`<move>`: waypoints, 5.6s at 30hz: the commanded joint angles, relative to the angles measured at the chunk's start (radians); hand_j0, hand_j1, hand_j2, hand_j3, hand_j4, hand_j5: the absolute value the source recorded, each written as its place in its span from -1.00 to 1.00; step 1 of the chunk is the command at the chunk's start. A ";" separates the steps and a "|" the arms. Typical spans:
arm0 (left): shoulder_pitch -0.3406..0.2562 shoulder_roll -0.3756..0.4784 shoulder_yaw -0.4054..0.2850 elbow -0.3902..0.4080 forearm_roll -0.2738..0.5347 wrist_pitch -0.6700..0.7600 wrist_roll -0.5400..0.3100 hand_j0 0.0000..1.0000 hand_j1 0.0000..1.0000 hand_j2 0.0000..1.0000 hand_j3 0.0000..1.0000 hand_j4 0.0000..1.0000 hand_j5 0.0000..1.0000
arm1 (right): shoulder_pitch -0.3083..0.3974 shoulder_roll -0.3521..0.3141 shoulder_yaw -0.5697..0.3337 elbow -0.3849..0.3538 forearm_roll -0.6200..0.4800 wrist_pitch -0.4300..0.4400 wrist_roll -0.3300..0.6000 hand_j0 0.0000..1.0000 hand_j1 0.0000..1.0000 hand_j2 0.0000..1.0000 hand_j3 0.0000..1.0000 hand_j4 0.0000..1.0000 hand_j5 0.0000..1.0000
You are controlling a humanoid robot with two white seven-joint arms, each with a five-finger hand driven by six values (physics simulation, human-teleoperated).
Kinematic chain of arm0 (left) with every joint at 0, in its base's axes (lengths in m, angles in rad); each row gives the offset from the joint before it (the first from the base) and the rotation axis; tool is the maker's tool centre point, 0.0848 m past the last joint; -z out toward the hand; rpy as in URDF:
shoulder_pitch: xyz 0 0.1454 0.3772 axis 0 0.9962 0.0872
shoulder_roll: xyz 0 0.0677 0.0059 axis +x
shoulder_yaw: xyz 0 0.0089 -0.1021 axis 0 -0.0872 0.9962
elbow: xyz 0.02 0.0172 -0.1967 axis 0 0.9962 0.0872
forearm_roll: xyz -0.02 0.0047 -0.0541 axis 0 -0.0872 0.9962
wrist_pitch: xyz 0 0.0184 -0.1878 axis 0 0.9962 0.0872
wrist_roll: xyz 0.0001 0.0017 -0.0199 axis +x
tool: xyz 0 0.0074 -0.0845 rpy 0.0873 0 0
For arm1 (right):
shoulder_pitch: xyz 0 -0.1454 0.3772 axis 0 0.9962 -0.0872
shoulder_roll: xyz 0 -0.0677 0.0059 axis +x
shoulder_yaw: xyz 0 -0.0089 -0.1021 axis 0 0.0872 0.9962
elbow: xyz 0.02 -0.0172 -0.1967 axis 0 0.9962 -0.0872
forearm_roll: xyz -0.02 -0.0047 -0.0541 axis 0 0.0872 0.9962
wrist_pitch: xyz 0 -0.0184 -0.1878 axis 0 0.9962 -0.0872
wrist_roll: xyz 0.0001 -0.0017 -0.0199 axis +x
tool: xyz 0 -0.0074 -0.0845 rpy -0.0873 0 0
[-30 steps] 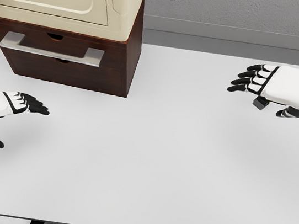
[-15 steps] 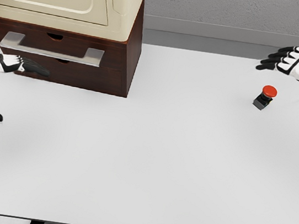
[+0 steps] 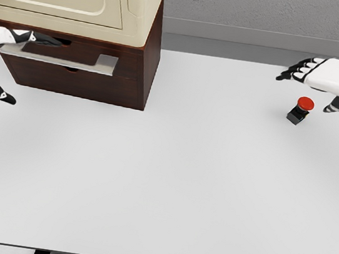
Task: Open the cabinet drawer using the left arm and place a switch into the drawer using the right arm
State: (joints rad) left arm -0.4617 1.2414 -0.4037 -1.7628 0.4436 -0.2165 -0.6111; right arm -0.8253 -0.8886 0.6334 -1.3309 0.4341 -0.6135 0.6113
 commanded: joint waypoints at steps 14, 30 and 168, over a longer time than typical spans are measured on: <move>-0.009 -0.036 -0.055 0.002 -0.118 0.126 0.000 1.00 1.00 1.00 1.00 1.00 1.00 | -0.018 0.043 0.054 0.117 0.060 0.003 0.000 1.00 1.00 1.00 1.00 1.00 1.00; -0.061 -0.105 -0.064 0.031 -0.180 0.201 0.000 1.00 1.00 1.00 1.00 1.00 1.00 | -0.074 0.108 0.091 0.256 0.107 0.003 0.000 1.00 1.00 1.00 1.00 1.00 1.00; -0.114 0.414 -0.365 0.002 0.076 -0.345 0.000 1.00 1.00 1.00 1.00 1.00 1.00 | -0.144 0.203 0.143 0.461 0.203 0.003 0.000 0.33 0.33 0.33 0.33 0.33 0.33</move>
State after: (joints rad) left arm -0.4143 1.6397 -0.7537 -1.7675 0.5584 -0.5607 -0.5969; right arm -0.9695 -0.6850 0.7782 -0.8706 0.6404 -0.6134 0.6112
